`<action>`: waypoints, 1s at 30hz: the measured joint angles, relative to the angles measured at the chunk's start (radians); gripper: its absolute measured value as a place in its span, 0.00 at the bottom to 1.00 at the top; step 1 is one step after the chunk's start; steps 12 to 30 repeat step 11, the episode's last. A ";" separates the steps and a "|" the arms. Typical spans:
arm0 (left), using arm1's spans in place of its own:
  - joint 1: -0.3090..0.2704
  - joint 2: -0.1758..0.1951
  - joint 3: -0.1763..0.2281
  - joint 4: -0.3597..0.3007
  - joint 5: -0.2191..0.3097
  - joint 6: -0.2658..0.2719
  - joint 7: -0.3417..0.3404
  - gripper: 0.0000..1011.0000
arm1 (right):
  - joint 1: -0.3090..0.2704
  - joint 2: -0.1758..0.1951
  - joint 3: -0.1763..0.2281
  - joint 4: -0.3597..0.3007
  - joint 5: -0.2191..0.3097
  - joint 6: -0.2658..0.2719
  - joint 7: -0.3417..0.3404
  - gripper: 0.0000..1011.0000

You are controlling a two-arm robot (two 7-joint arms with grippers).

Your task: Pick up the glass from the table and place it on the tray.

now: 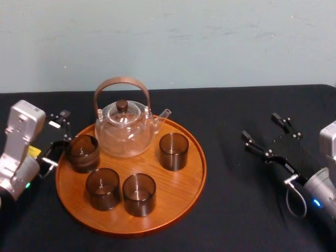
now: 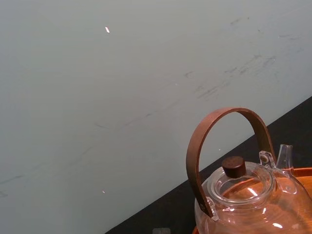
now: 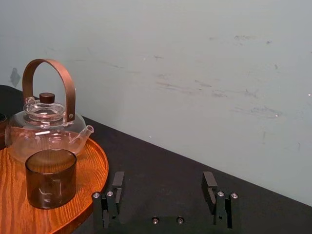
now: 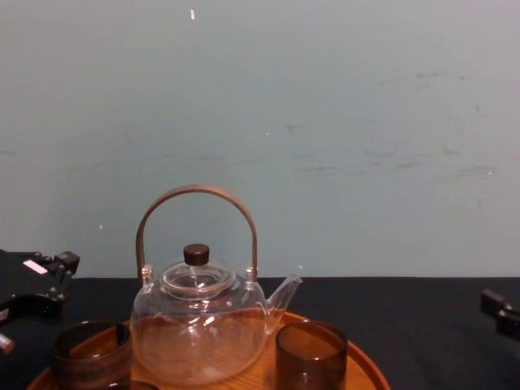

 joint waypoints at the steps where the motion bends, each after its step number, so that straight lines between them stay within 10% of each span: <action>1: 0.000 0.000 0.000 0.000 0.000 0.000 0.000 0.00 | 0.000 0.000 0.000 0.000 0.000 0.000 0.000 0.99; 30: 0.000 0.000 0.000 0.000 0.000 0.000 0.000 0.00 | 0.001 0.001 -0.002 0.000 0.002 0.000 0.003 0.99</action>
